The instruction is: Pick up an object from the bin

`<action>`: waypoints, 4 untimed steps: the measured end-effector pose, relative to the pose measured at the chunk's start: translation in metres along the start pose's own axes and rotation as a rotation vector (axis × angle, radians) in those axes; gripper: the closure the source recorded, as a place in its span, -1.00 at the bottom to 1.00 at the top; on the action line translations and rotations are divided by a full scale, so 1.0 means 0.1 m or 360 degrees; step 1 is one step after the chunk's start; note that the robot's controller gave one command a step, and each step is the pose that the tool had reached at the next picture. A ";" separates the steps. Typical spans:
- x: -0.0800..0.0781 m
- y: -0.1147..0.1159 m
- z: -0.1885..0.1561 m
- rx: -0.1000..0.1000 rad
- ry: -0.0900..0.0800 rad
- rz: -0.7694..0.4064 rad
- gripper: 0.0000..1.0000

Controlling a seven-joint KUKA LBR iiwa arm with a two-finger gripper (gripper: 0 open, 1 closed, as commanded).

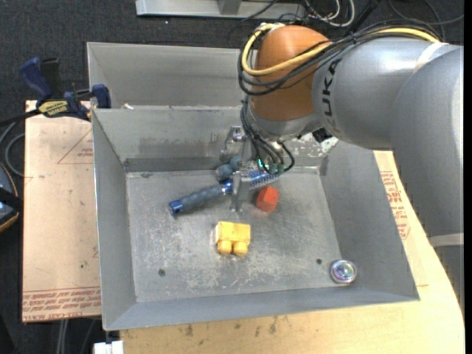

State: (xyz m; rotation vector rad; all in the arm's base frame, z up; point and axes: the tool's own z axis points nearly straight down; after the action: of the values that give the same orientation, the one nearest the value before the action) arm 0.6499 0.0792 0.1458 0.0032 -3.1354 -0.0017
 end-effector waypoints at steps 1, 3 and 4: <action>-0.07 -0.57 0.70 -0.0006 -0.0030 -0.0307 -1.00; -0.10 -0.54 0.66 -0.0002 -0.0015 -0.0308 -1.00; -0.08 -0.61 0.69 0.0000 -0.0043 -0.0533 -1.00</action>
Offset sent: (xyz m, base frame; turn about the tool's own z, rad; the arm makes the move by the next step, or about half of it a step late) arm 0.0026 -0.0601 -0.0758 -0.1945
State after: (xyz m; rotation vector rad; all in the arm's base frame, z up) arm 0.6573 0.0179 0.0771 0.5303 -3.1176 -0.0038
